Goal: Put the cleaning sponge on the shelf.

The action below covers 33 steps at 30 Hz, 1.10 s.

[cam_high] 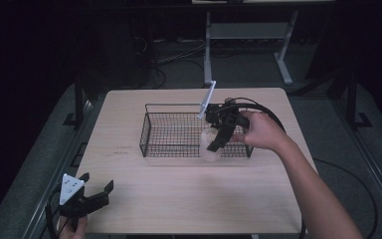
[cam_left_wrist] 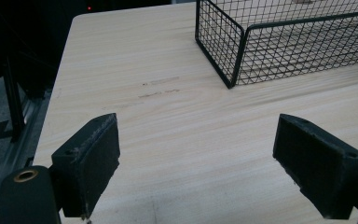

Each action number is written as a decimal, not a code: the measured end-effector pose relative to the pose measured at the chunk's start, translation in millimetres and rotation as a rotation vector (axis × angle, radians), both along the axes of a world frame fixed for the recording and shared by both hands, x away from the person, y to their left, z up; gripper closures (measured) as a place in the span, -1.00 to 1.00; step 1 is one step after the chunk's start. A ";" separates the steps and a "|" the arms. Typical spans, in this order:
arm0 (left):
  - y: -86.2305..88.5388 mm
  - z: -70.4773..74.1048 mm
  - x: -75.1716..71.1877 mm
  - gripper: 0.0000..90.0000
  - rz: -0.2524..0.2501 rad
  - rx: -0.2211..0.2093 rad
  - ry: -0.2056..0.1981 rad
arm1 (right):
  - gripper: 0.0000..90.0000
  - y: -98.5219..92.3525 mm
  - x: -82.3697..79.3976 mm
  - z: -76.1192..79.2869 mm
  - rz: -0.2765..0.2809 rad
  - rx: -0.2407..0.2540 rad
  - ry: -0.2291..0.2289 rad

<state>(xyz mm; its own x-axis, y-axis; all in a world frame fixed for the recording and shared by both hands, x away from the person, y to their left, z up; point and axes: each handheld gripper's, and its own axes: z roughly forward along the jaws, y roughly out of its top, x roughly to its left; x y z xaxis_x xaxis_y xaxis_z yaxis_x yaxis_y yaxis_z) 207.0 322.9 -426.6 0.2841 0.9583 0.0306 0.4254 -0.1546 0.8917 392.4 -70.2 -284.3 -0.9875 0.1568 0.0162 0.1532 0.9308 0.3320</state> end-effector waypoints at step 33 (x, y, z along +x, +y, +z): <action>0.6 0.6 0.0 -0.69 0.000 0.002 -0.002 | -0.38 3.6 66.7 -9.0 -0.123 -0.034 0.006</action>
<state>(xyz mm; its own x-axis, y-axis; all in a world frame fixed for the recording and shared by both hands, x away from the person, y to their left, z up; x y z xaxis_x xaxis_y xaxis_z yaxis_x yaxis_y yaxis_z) 207.0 323.5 -426.0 0.2845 0.9581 0.0329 0.4239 -0.1565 0.8921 459.1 -66.6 -293.3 -0.9608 0.2769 0.0147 0.2685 0.9157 0.2989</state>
